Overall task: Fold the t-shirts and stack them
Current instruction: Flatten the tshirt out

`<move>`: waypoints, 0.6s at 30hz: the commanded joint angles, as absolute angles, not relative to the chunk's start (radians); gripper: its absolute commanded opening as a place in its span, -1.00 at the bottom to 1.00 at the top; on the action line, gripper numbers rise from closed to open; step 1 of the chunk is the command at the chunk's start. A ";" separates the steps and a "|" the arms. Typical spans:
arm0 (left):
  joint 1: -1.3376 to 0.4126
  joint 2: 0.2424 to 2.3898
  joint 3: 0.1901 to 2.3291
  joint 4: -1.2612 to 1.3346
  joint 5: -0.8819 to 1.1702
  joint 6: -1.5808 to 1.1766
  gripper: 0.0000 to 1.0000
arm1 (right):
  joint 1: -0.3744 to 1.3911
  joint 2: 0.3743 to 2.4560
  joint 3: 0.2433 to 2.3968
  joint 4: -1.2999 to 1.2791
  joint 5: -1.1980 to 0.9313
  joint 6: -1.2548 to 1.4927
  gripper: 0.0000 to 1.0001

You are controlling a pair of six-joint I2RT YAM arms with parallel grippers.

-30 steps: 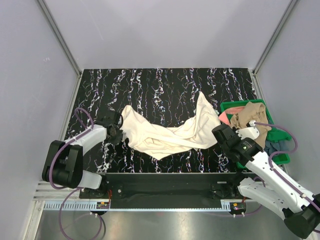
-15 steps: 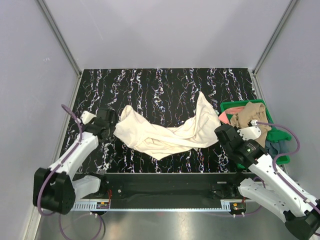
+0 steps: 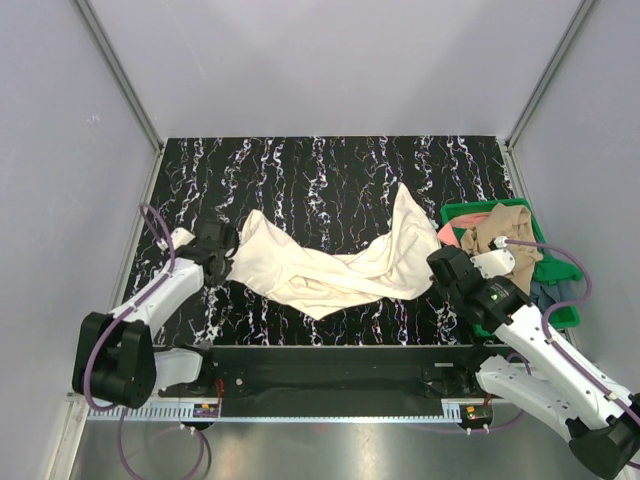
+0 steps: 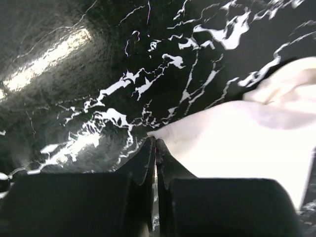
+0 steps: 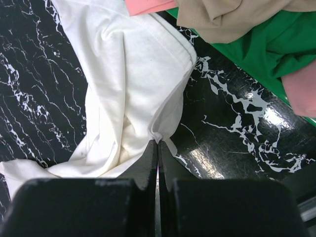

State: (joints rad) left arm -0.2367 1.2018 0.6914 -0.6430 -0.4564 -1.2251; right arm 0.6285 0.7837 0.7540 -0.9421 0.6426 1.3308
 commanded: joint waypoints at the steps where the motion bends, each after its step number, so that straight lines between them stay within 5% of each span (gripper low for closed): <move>1: -0.233 1.245 0.736 -0.557 -0.427 -1.068 -0.80 | 0.623 0.770 0.762 -0.904 0.629 1.310 -1.00; 3: -0.235 1.255 0.759 -0.557 -0.420 -1.020 -0.30 | 0.623 0.764 0.759 -0.900 0.627 1.305 -1.00; 5: -0.232 1.238 0.759 -0.560 -0.431 -0.993 -0.12 | 0.623 0.759 0.761 -0.900 0.624 1.302 -1.00; 18: -0.152 1.253 0.675 -0.439 -0.322 -1.009 0.11 | 0.623 0.749 0.753 -0.856 0.598 1.259 -1.00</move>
